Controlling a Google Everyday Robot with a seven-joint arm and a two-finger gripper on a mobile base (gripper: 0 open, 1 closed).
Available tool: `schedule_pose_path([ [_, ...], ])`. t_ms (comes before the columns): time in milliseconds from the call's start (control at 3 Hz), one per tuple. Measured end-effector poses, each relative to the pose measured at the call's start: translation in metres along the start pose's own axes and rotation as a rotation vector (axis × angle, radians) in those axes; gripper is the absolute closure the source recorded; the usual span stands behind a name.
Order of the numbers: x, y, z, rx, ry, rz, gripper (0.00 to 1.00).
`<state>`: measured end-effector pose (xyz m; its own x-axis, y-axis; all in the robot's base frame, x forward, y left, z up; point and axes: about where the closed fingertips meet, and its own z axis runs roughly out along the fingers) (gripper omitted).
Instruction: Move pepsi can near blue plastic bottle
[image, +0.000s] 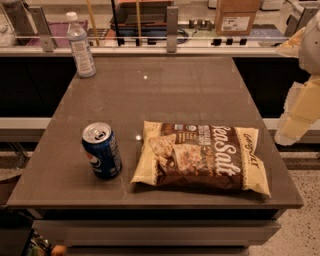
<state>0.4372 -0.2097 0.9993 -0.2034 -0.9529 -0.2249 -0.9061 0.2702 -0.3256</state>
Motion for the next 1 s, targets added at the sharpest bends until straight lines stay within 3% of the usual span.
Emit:
schedule_pose_path([
  [333, 0.000, 0.000, 0.000, 0.000, 0.000, 0.000, 0.00],
  [667, -0.012, 0.005, -0.006, -0.013, -0.088, 0.022, 0.00],
  [1000, -0.033, 0.019, -0.003, -0.025, -0.242, 0.070, 0.00],
])
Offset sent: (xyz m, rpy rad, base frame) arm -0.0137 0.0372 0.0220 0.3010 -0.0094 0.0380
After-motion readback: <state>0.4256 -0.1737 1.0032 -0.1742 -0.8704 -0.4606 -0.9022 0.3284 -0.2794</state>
